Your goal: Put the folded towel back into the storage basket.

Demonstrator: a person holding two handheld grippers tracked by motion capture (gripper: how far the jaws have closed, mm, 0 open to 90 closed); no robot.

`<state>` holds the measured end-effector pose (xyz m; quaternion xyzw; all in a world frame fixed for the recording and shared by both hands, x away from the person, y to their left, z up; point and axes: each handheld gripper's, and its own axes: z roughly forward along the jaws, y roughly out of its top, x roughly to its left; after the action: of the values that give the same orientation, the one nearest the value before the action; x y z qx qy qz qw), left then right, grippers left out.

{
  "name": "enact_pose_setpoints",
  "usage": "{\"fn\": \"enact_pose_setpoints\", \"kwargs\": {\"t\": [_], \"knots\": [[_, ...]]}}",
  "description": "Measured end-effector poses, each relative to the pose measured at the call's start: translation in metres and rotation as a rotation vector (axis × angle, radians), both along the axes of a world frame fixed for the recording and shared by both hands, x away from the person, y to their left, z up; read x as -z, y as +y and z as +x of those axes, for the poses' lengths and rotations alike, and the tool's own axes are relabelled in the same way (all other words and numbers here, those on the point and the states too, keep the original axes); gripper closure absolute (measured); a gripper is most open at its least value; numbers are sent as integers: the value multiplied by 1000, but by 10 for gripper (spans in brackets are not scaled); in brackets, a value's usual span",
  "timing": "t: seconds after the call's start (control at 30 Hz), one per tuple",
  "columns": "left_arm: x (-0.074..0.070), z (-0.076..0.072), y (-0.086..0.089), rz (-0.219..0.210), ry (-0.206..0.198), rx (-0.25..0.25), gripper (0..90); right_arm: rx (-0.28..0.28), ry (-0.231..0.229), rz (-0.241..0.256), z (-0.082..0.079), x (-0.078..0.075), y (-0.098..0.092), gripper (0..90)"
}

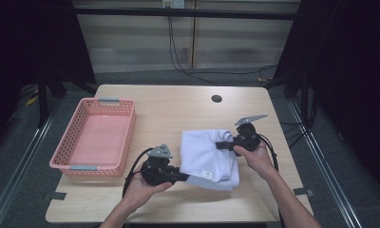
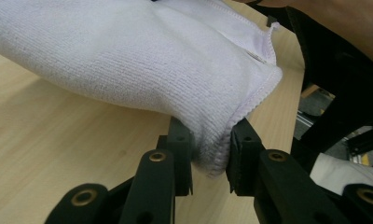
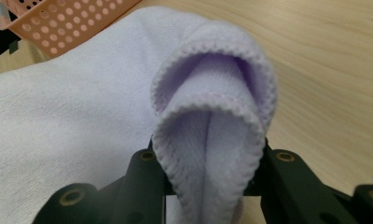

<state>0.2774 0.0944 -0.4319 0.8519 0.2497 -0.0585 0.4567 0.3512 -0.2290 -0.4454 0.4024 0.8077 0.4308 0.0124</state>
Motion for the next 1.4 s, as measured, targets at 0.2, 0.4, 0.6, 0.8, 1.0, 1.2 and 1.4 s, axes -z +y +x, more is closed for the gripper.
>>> {"fn": "enact_pose_setpoints", "kwargs": {"t": [0.2,0.4,0.6,0.8,1.0,1.2,1.4], "knots": [[-10,5,12,-2,-22,-18,745,-12,-16,7,8,-12,9,694],[-15,5,25,-10,-36,-51,746,-31,-39,19,16,-25,20,695],[-20,8,42,-34,-31,-80,747,-59,-54,28,26,-33,36,694],[-27,12,57,-66,-33,-108,748,-68,-61,37,35,-42,50,694],[-37,15,70,-75,-46,-126,749,-89,-78,52,45,-53,66,694],[-46,18,85,-91,-59,-149,749,-100,-89,65,52,-61,79,695],[-50,18,99,-123,-65,-180,749,-122,-85,77,60,-69,94,695]]}}
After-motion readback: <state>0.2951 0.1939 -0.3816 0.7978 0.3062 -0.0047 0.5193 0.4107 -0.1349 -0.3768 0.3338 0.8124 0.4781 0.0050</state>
